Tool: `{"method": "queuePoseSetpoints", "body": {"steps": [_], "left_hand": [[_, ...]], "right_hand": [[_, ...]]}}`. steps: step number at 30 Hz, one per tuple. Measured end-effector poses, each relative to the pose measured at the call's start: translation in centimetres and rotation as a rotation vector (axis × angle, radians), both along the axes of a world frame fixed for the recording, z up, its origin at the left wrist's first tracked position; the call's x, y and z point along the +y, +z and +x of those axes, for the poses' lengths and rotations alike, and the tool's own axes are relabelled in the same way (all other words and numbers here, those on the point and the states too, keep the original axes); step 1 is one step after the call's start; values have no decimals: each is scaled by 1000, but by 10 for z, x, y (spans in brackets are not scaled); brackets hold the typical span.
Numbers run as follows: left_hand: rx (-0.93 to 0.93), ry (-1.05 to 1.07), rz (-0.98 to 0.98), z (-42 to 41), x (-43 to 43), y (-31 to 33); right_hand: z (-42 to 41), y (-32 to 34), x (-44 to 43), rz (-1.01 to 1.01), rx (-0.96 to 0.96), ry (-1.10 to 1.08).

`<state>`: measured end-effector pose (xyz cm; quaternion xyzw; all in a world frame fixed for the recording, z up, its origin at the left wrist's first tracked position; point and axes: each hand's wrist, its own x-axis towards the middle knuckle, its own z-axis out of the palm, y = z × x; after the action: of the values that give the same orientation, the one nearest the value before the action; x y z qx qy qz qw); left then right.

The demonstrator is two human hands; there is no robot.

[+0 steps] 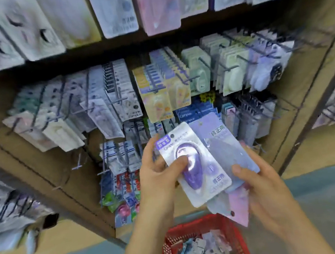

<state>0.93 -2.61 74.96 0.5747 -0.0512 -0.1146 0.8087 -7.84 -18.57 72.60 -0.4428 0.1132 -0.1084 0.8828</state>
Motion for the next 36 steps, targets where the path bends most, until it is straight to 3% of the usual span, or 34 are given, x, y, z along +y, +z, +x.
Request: {"method": "queuePoseSetpoints", "body": {"steps": [8,15,21,28,36], "left_hand": [[-220,-73,-2,-28,0,82],[-372,-72,46,-46,8,122],[-380,-46,32,-38,23,158],[-453,100,76,1,64,197],[-577,119,101,55,111,253]], "right_hand": [[-26,85,-17,-139,-112,195],[-31,119,0,-155,-239,201],[-25,151,32,-170,-315,69],[14,198,75,-401,-426,-154],[71,257,125,-466,-552,-189]]}}
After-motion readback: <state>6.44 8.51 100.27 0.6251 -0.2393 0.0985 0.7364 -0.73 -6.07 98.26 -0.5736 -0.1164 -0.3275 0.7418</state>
